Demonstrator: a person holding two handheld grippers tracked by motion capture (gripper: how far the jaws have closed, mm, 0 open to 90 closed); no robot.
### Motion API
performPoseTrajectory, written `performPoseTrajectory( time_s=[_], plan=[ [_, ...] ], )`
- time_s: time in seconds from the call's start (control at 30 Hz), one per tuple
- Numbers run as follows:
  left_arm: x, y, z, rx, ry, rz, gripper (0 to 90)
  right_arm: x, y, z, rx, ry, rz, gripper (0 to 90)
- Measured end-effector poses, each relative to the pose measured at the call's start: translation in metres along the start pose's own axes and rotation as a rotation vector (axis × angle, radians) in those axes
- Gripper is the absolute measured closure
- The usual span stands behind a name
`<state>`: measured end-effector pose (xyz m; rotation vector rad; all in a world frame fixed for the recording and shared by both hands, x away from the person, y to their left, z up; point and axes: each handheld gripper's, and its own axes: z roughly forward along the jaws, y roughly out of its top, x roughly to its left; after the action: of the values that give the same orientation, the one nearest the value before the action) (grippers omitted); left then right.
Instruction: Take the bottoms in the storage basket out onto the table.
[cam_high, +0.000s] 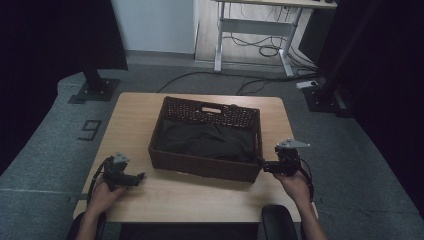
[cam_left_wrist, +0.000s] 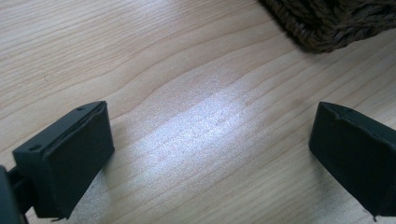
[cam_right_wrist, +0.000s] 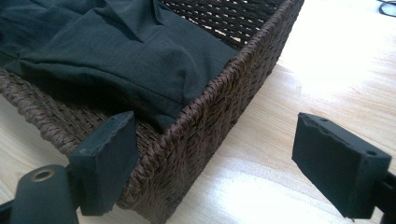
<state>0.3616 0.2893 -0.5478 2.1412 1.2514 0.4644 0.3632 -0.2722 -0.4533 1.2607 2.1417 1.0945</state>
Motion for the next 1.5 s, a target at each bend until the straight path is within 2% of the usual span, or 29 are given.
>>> performPoseTrajectory(
  time_s=[0.23,0.3,0.37,0.57,0.77,0.9,1.03,1.07,1.1,1.17,1.37,1.5],
  plan=[
    [0.000,0.000,0.000,0.000,0.001,-0.001,0.0,-0.003,0.006,0.001,0.031,0.026,0.008,14.4],
    [0.000,0.000,0.000,0.000,0.001,-0.001,0.0,-0.003,0.010,0.002,0.041,0.023,-0.014,14.3],
    [0.000,0.000,0.000,-0.001,0.001,-0.001,0.0,-0.003,0.016,0.005,0.044,0.001,-0.039,14.9],
    [0.000,0.000,0.000,-0.001,0.001,-0.001,0.0,-0.015,0.034,0.019,0.039,-0.025,-0.026,18.6],
    [0.000,0.000,0.000,-0.001,0.001,-0.001,0.0,-0.025,0.051,0.034,0.046,-0.030,-0.013,23.4],
    [0.000,0.000,0.000,-0.001,0.001,-0.001,0.0,-0.030,0.064,0.047,0.055,-0.031,-0.007,28.7],
    [0.000,0.000,0.000,-0.001,0.001,-0.001,0.0,-0.035,0.078,0.061,0.075,-0.011,-0.007,43.0],
    [0.000,0.000,0.000,-0.001,0.001,-0.001,0.0,-0.035,0.078,0.061,0.075,-0.011,-0.007,43.0],
    [0.000,0.000,0.000,-0.001,0.001,-0.001,0.0,-0.037,0.083,0.066,0.083,-0.006,-0.003,48.4],
    [0.000,0.000,0.000,-0.001,0.001,-0.001,0.0,-0.040,0.086,0.070,0.083,-0.018,0.004,54.9],
    [0.000,0.000,0.000,-0.001,0.001,-0.001,0.0,-0.054,0.092,0.082,0.091,-0.031,0.059,59.1],
    [0.000,0.000,0.000,-0.001,0.001,-0.001,0.0,-0.059,0.093,0.086,0.091,-0.036,0.071,60.0]
  ],
)
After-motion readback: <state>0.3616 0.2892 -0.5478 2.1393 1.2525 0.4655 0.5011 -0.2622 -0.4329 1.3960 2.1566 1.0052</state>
